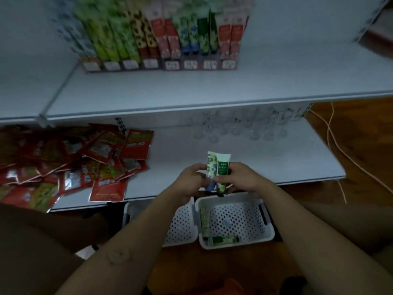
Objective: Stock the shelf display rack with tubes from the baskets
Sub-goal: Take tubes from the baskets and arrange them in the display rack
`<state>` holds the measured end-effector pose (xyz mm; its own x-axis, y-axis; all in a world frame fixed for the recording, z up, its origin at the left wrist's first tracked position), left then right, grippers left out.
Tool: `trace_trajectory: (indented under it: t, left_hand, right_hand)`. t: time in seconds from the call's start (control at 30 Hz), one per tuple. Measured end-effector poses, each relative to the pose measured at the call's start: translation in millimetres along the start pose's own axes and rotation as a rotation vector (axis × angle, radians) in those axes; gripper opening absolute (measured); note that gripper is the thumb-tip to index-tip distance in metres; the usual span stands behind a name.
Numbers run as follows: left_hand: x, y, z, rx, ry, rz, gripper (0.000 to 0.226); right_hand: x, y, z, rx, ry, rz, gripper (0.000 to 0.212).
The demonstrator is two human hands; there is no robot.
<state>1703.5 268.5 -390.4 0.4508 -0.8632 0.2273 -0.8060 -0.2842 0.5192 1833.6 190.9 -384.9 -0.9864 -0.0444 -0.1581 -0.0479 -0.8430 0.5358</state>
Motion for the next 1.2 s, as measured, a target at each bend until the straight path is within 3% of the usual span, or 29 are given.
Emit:
trace_trajectory:
  t: [0.43, 0.63, 0.8, 0.93, 1.2]
  left_hand:
    - [1.5, 82.9, -176.5, 0.475, -0.197, -0.008, 0.034]
    - [-9.2, 101.3, -230.1, 0.568, -0.261, -0.056, 0.035]
    - [-20.6, 99.3, -260.9, 0.617, -0.206, -0.060, 0.037]
    - [-34.8, 98.5, -289.6, 0.694, -0.272, -0.138, 0.040]
    - [-53.5, 97.5, -335.2, 0.798, -0.332, -0.223, 0.043]
  right_hand:
    - [-30.6, 69.5, 184.6, -0.360, 0.218, -0.155, 0.024]
    - [-40.1, 84.6, 247.5, -0.449, 0.342, -0.167, 0.011]
    - [-55.4, 76.3, 279.3, -0.460, 0.422, -0.216, 0.016]
    - [-78.1, 72.4, 304.2, -0.493, 0.486, -0.346, 0.014]
    - [-105.7, 63.5, 337.1, -0.572, 0.408, -0.458, 0.013]
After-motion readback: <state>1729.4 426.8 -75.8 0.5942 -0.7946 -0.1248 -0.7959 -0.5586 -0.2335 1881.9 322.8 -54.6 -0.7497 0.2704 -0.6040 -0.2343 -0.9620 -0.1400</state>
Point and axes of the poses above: each hand's wrist, its own y-axis away from the middle knuckle, its own x-axis out of the palm, z = x × y, the point moved 5 cm from there along -y, towards the middle knuckle, and after that the axes turned 15 degrees about z, right-handed, at the moved point
